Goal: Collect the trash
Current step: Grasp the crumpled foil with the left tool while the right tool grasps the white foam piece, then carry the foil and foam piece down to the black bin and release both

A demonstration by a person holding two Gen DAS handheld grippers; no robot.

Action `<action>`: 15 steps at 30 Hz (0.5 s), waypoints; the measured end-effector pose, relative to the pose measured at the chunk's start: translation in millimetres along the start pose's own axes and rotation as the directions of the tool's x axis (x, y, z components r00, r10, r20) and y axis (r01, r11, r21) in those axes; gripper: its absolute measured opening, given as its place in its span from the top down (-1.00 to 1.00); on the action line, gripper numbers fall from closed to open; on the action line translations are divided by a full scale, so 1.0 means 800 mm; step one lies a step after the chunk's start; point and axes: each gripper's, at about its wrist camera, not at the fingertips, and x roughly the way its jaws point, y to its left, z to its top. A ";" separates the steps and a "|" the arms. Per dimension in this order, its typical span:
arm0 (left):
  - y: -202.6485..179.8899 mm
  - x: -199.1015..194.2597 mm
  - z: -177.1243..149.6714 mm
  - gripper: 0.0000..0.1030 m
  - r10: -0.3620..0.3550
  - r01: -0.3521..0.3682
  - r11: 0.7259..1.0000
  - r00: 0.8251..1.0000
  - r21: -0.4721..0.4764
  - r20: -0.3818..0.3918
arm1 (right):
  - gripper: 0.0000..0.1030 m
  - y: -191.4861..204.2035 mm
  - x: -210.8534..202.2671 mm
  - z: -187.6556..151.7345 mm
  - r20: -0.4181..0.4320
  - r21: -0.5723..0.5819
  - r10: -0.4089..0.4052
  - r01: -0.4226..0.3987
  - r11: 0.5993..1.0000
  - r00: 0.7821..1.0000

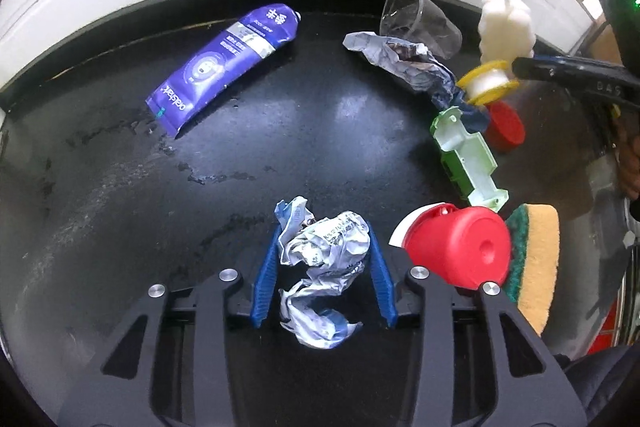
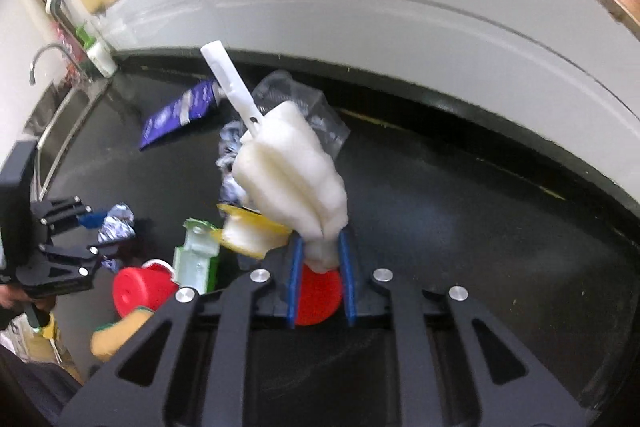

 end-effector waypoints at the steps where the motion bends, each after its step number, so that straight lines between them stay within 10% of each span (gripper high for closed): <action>1: -0.001 -0.004 -0.001 0.20 0.003 -0.003 1.000 1.000 0.002 0.002 | 0.68 0.001 -0.004 0.000 0.005 0.006 -0.003 0.003 1.000 1.000; 15: -0.030 -0.093 -0.019 0.21 0.049 -0.048 0.999 0.994 -0.015 0.097 | 0.68 0.028 -0.100 -0.037 0.100 0.063 -0.059 0.053 0.997 0.993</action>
